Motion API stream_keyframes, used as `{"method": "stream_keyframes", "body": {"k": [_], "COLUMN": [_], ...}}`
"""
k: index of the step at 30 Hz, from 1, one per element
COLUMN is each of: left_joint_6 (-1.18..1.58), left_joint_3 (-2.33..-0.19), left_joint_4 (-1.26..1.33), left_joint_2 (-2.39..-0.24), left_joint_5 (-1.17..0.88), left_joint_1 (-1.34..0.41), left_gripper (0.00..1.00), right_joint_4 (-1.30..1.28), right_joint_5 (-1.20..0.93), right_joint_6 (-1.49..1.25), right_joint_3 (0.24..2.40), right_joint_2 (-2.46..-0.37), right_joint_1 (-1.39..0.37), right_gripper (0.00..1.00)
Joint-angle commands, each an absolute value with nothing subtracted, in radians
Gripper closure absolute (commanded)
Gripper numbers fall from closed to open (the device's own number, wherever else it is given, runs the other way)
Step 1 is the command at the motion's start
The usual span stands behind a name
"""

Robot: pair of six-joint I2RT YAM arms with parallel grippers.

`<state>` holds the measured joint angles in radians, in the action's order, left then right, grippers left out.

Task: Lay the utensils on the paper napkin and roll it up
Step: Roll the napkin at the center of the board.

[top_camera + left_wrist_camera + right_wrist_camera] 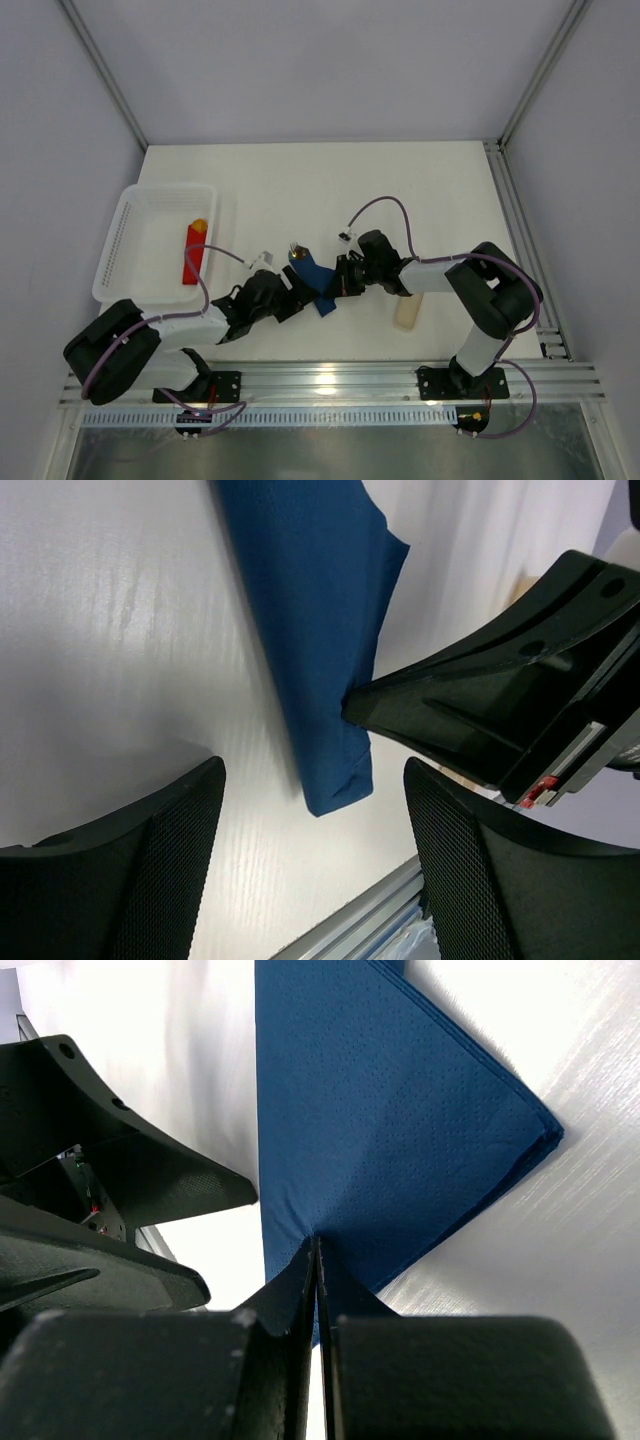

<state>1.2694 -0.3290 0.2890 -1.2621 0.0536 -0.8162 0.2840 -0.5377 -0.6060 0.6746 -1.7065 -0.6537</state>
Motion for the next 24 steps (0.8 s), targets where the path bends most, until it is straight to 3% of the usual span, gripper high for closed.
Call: {"method": "stream_keyframes", "body": {"k": [1, 9, 18, 24], "left_joint_6": [1.322, 1.397, 1.427, 1.434], "left_joint_3": [-0.298, -0.282, -0.296, -0.298], "left_joint_4": [0.396, 0.557, 0.491, 0.472], "left_joint_2": [-1.331, -1.488, -1.516, -1.525], "left_joint_5": [0.081, 0.090, 0.126, 0.133], "left_joint_1": [-0.822, -0.836, -0.850, -0.854], "left_gripper": [0.26, 0.33, 0.43, 0.63], "right_joint_4": [0.285, 0.290, 0.290, 0.269], "right_joint_5": [-0.497, -0.497, -0.505, -0.502], "right_joint_6": [-0.598, -0.601, -0.606, -0.600], "right_joint_3": [0.661, 0.660, 0.663, 0.676], "right_joint_2": [-1.715, -1.713, -1.707, -1.697], "right_joint_1": [-0.660, -0.658, -0.658, -0.658], "right_gripper": [0.96, 0.96, 0.96, 0.96]}}
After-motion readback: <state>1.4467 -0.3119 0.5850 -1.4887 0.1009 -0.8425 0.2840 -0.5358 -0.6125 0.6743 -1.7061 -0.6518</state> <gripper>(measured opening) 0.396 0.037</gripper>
